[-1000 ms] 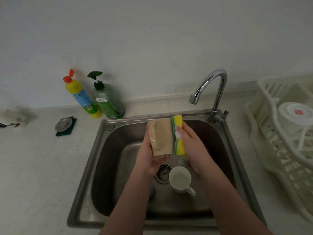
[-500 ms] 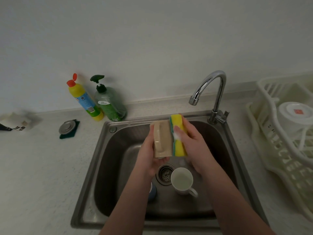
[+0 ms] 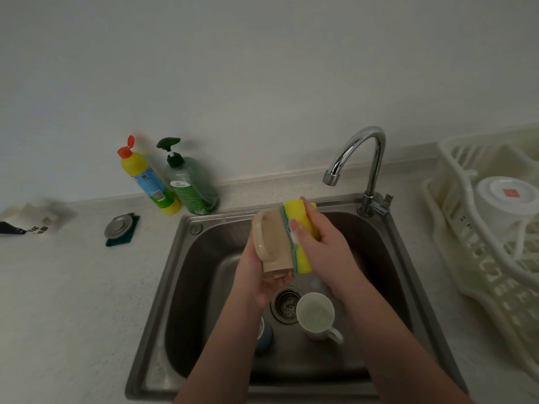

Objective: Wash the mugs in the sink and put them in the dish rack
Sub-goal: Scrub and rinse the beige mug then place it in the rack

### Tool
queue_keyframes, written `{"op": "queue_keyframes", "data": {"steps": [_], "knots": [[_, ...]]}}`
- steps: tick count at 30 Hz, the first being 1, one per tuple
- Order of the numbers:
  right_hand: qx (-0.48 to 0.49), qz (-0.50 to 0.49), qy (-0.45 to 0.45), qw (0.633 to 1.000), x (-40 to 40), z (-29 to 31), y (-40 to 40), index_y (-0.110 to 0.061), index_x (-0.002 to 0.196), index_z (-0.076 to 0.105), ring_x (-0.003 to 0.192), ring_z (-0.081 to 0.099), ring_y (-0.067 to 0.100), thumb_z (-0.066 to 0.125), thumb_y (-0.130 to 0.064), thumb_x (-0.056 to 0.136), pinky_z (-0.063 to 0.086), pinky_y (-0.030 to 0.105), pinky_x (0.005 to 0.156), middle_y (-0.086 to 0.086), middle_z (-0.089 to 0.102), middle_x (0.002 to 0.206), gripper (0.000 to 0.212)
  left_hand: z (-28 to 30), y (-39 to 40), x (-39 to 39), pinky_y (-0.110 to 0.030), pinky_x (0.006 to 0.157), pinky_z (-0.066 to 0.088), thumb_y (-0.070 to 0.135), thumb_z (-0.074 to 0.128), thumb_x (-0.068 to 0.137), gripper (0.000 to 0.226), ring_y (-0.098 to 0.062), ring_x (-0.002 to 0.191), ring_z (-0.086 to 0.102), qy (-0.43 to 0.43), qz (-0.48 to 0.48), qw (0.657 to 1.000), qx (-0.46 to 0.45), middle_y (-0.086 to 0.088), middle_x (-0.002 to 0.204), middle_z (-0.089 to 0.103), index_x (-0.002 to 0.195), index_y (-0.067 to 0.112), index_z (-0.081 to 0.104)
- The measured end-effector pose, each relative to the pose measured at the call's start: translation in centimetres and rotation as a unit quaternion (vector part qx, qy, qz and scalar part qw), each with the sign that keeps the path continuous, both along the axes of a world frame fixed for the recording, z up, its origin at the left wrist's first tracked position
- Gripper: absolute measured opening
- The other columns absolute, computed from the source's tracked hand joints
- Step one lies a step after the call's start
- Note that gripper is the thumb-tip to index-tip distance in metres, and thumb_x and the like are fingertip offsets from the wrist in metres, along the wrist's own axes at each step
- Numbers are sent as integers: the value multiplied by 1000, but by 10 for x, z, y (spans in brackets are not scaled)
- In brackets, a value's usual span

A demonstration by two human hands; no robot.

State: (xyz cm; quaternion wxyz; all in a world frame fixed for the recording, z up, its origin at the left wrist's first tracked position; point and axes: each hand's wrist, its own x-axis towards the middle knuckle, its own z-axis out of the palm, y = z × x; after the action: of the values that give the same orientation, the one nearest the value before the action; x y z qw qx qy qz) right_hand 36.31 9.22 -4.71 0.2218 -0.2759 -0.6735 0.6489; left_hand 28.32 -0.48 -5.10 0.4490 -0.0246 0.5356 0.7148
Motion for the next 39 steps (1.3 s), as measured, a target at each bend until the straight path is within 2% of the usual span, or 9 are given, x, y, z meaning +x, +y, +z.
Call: {"op": "queue_keyframes", "data": {"steps": [6, 14, 19, 22, 24, 29, 31, 34, 39], "knots": [[-233, -9, 20, 972, 1, -12, 6, -37, 104, 65, 104, 63, 19, 54, -36, 94, 52, 44, 93, -1, 66, 112, 15, -3, -3, 2, -33, 67, 44, 52, 47, 91, 45, -24, 76, 59, -5, 4, 1000, -5, -10, 88, 67, 100, 12, 67], [-240, -10, 22, 970, -1, -15, 10, -36, 124, 57, 106, 62, 21, 54, -41, 93, 56, 45, 85, -1, 63, 116, 32, 2, 4, 0, -42, 70, 58, 46, 52, 92, 36, -24, 89, 70, 91, -1, 995, -38, -5, 102, 73, 114, 21, 64], [-217, -42, 16, 975, -3, -12, 12, -37, 119, 59, 107, 62, 22, 58, -52, 84, 54, 47, 89, -1, 63, 115, 39, 10, 4, -2, -54, 92, 50, 77, 19, 83, 81, -29, 109, 65, 67, -4, 997, 28, -9, 117, 69, 120, 19, 62], [-195, -49, 18, 979, -3, -10, 14, -36, 113, 63, 105, 63, 22, 59, -60, 71, 52, 49, 91, 0, 65, 112, 48, 10, 2, 7, -49, 86, 55, 74, 39, 77, 73, -26, 109, 65, 127, -43, 990, 47, -10, 124, 65, 126, 21, 55], [-165, -41, 26, 985, -1, -8, 13, -38, 115, 62, 105, 62, 17, 60, -55, 78, 50, 47, 95, -3, 65, 111, 41, 5, 2, 10, -51, 87, 55, 61, 55, 80, 66, -28, 113, 63, 158, -33, 986, 50, -10, 127, 63, 132, 20, 50], [-105, 5, 40, 994, 4, 1, 14, -45, 132, 48, 113, 54, 2, 61, -40, 89, 45, 30, 98, -18, 57, 123, 46, 9, -3, 3, -46, 73, 58, 54, 50, 79, 62, -31, 99, 66, 34, 18, 994, 105, -17, 115, 66, 123, 11, 61], [-144, 26, 39, 988, 5, 2, 16, -45, 127, 54, 113, 57, 8, 63, -45, 85, 47, 38, 99, -13, 60, 123, 44, 9, -7, 3, -48, 71, 58, 54, 48, 77, 63, -35, 97, 67, 5, 25, 994, 108, -20, 113, 67, 116, 9, 67], [-238, 34, 48, 969, 9, -2, 15, -40, 116, 62, 105, 65, 19, 60, -44, 86, 53, 49, 91, -1, 68, 114, 30, 9, -10, 4, -66, 87, 48, 54, 46, 80, 65, -46, 108, 61, 1, 15, 995, 104, -25, 118, 64, 116, 6, 67], [-184, 29, 74, 980, 11, 0, 7, -43, 110, 61, 98, 66, 10, 55, -35, 93, 55, 35, 85, -11, 69, 104, 19, 14, -12, 0, -58, 80, 54, 52, 46, 86, 58, -41, 103, 64, 7, 35, 996, 79, -23, 119, 65, 118, 7, 65]]}}
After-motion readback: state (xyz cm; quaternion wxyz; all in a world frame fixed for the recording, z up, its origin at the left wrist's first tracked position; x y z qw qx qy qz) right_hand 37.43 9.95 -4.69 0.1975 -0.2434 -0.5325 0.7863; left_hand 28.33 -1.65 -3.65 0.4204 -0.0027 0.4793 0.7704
